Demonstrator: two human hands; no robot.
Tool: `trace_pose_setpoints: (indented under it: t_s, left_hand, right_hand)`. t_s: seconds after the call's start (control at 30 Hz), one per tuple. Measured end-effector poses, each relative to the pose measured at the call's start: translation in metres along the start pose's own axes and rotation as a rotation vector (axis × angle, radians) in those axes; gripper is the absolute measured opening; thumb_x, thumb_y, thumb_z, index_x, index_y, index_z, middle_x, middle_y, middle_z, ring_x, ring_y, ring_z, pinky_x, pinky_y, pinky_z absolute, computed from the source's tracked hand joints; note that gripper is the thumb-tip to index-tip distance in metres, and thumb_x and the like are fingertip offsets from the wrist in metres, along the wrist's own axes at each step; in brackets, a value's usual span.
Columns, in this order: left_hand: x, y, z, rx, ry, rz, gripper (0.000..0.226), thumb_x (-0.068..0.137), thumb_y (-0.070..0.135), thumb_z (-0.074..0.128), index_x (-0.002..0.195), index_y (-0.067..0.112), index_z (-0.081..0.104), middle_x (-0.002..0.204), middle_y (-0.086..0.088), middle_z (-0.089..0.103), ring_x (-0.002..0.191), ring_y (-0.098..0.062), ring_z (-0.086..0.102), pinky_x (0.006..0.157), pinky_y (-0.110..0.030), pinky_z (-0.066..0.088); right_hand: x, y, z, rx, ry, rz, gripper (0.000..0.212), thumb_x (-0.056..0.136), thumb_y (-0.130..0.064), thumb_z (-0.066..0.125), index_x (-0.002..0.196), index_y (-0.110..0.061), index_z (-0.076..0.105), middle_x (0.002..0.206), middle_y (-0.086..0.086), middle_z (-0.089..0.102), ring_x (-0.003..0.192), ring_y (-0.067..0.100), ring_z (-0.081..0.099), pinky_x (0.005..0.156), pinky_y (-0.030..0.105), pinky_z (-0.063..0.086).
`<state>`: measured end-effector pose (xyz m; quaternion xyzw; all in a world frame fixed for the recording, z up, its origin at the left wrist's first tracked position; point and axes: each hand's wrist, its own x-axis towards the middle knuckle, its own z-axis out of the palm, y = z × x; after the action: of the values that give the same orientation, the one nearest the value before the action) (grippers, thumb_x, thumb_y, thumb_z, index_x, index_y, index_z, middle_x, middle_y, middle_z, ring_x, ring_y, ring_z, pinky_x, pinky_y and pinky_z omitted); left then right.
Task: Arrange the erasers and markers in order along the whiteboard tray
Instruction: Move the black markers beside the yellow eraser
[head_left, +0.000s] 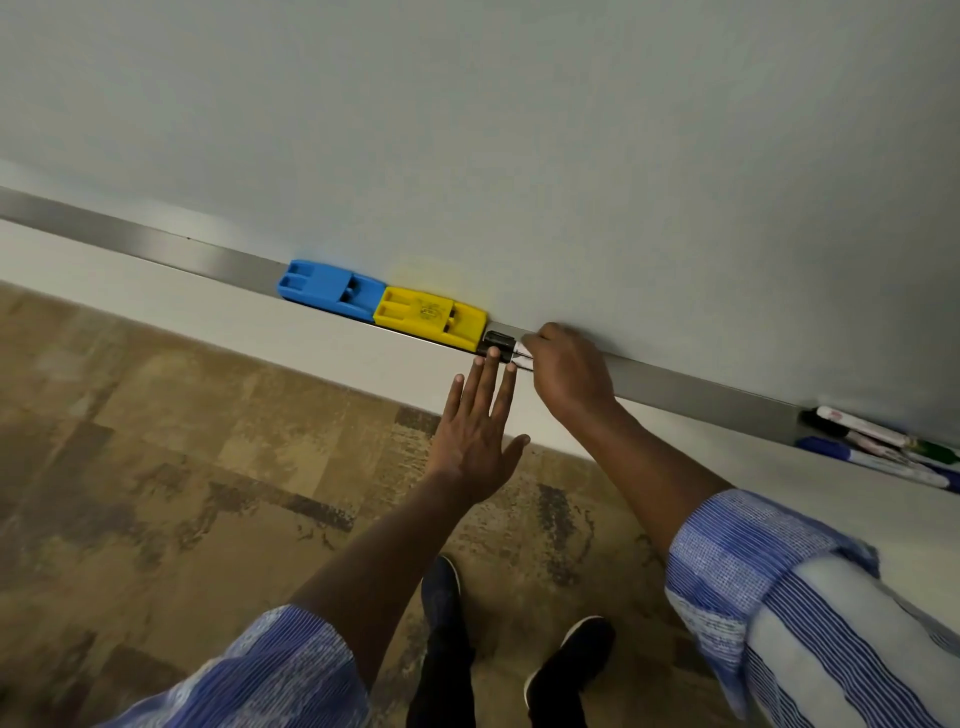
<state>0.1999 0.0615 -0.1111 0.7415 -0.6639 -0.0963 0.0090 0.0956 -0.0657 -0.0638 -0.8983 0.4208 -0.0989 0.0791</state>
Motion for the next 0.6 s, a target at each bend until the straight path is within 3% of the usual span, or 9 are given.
trace_pose_setpoints:
  t_s: [0.37, 0.6]
  left_hand:
    - [-0.001, 0.0, 0.003, 0.003, 0.028, 0.002, 0.087, 0.1, 0.061, 0.032, 0.159, 0.013, -0.011, 0.165, -0.014, -0.022, 0.153, -0.029, -0.02, 0.127, -0.049, 0.002]
    - [0.0, 0.015, 0.002, 0.012, 0.025, 0.0, 0.085, 0.101, 0.063, 0.027, 0.159, 0.015, -0.01, 0.164, -0.019, -0.021, 0.152, -0.037, -0.019, 0.126, -0.052, 0.0]
  right_hand:
    - [0.0, 0.0, 0.006, 0.094, 0.056, 0.003, 0.041, 0.077, 0.011, 0.063, 0.115, -0.006, 0.07, 0.098, 0.016, 0.068, 0.087, 0.038, 0.064, 0.065, 0.041, 0.054]
    - [-0.026, 0.021, -0.01, 0.099, 0.149, 0.076, 0.035, 0.089, -0.01, 0.064, 0.123, -0.009, 0.064, 0.112, 0.012, 0.065, 0.097, 0.032, 0.064, 0.075, 0.04, 0.057]
